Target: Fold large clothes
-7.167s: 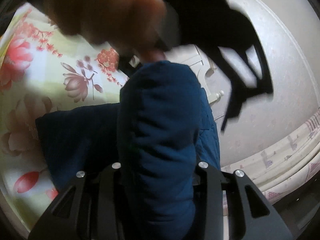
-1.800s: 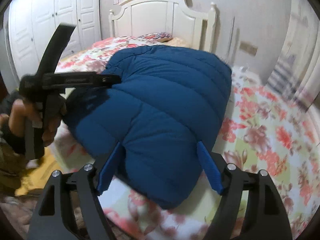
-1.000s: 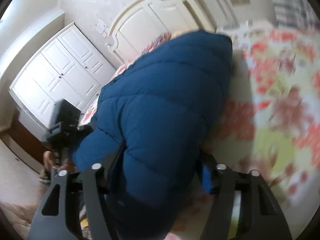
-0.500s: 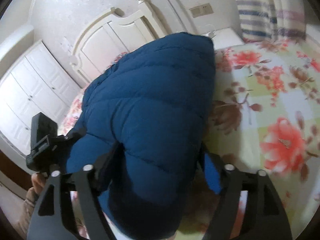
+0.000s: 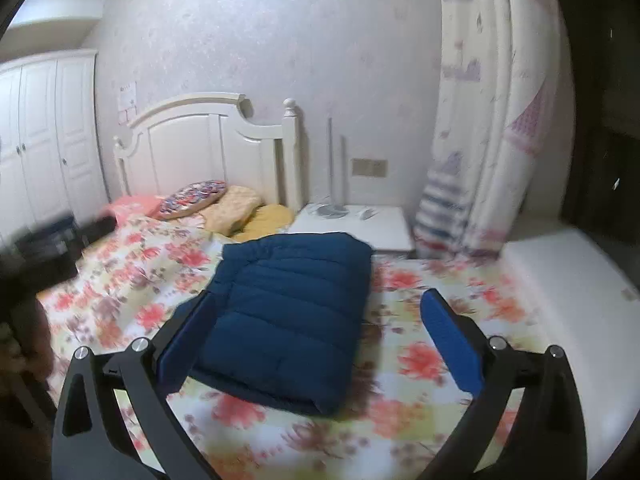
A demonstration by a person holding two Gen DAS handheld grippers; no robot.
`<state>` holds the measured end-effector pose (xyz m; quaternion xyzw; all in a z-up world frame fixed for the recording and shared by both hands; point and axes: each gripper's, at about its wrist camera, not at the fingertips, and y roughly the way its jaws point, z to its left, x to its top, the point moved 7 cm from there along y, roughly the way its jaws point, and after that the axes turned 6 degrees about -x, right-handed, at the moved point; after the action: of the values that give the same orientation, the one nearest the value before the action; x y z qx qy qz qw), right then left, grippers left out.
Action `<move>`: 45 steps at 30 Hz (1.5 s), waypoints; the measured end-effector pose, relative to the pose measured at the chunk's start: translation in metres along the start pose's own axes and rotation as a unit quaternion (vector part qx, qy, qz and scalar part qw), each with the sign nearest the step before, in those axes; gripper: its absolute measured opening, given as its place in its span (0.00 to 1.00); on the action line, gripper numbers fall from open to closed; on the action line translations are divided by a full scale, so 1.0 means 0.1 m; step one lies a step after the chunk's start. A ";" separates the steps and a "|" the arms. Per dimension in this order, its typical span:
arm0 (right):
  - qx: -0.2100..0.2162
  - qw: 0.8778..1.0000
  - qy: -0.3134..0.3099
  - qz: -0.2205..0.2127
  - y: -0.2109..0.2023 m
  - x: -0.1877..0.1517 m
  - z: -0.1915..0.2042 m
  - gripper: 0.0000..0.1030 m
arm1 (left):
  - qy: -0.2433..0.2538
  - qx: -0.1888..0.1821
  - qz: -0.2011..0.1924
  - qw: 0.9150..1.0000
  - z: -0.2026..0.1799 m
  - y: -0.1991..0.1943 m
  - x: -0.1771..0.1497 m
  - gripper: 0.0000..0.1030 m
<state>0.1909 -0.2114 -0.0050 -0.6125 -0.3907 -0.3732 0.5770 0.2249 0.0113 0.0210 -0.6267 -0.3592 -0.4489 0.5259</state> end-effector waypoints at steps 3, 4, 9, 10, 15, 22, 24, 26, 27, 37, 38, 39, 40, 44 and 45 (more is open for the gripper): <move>-0.006 1.000 -0.003 0.008 -0.20 -0.13 -0.03 0.98 | -0.006 -0.029 0.006 1.000 -0.20 -0.20 -0.07 0.96; -0.010 1.000 -0.001 0.017 -0.22 -0.19 -0.05 0.98 | -0.014 -0.024 0.009 1.000 -0.21 -0.24 -0.14 0.96; -0.019 0.998 -0.012 0.058 -0.28 -0.48 -0.01 0.98 | -0.020 0.003 0.029 0.999 -0.30 -0.33 -0.45 0.96; -0.021 0.997 -0.018 0.066 -0.27 -0.54 0.02 0.98 | -0.018 0.007 0.029 0.999 -0.31 -0.34 -0.48 0.96; -0.023 0.995 -0.037 0.088 -0.17 -0.81 0.16 0.97 | -0.012 0.017 0.034 0.999 -0.28 -0.43 -0.62 0.96; -0.023 0.995 -0.040 0.087 -0.14 -0.81 0.22 0.97 | -0.017 0.026 0.043 0.999 -0.20 -0.41 -0.70 0.96; -0.023 0.995 -0.042 0.088 -0.13 -0.82 0.24 0.97 | -0.017 0.027 0.045 0.998 -0.19 -0.41 -0.71 0.96; -0.022 0.995 -0.043 0.090 -0.13 -0.82 0.25 0.97 | -0.015 0.028 0.045 0.998 -0.18 -0.41 -0.72 0.96; -0.022 0.995 -0.043 0.089 -0.13 -0.82 0.25 0.97 | -0.014 0.028 0.045 0.998 -0.18 -0.42 -0.72 0.96; -0.019 0.996 -0.035 0.077 -0.15 -0.77 0.25 0.97 | -0.009 0.031 0.049 0.998 -0.20 -0.42 -0.76 0.96; -0.019 0.996 -0.033 0.076 -0.16 -0.77 0.24 0.97 | -0.009 0.031 0.049 0.998 -0.21 -0.42 -0.76 0.96; -0.019 0.997 -0.032 0.075 -0.16 -0.76 0.23 0.97 | -0.008 0.031 0.050 0.998 -0.22 -0.42 -0.77 0.96; -0.019 0.997 -0.031 0.074 -0.16 -0.76 0.23 0.97 | -0.009 0.031 0.049 0.998 -0.22 -0.42 -0.77 0.96; -0.019 0.997 -0.029 0.072 -0.17 -0.75 0.22 0.98 | -0.009 0.032 0.049 0.998 -0.22 -0.43 -0.76 0.96; -0.019 0.997 -0.029 0.073 -0.17 -0.75 0.22 0.98 | -0.008 0.032 0.049 0.998 -0.23 -0.43 -0.77 0.96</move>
<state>0.1445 -0.1926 -0.0675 -0.6610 -0.3543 -0.3197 0.5791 0.1552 -0.0012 -0.0359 -0.6299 -0.3465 -0.4054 0.5646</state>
